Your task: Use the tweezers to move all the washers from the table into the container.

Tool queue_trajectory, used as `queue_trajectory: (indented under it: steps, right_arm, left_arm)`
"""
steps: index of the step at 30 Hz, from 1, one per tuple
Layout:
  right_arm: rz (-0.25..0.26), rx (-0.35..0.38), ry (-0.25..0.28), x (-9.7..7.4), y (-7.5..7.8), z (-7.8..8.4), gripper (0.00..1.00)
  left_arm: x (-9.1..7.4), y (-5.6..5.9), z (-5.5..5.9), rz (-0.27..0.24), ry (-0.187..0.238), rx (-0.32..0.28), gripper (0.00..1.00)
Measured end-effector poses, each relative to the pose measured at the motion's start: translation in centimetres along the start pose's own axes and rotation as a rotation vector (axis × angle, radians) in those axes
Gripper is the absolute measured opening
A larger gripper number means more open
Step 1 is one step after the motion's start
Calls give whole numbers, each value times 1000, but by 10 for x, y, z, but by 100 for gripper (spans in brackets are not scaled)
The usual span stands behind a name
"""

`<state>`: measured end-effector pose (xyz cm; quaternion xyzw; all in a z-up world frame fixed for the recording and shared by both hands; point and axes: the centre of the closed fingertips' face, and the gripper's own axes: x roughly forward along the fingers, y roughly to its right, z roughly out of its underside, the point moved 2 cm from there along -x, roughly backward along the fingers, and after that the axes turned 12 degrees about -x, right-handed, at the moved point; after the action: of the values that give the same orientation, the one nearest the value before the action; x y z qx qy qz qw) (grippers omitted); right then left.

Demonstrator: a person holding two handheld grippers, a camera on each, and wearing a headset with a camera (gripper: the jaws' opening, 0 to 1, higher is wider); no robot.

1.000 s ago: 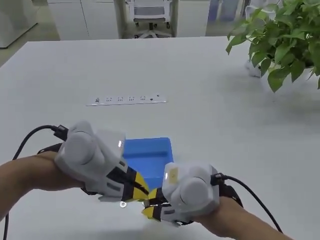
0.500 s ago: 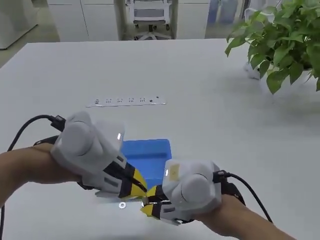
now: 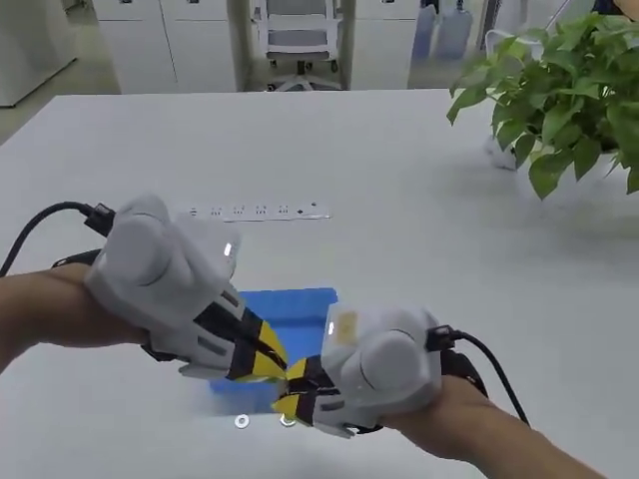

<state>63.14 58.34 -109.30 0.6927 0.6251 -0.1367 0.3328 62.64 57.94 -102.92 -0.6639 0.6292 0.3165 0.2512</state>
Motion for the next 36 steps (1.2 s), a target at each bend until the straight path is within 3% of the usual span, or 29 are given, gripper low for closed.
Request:
queue_trajectory:
  steps: [7,20,36]
  right_arm:
    - [12,-3,4,-3,12,-4,10]
    - [44,6,15,-5,45,-3,10]
    - [27,28,25,11,67,17,10]
  left_arm:
    - [-5,-8,-7,-5,0,15,6]
    - [-11,-37,-18,-29,16,30,6]
    - [2,-67,-8,-34,1,24,6]
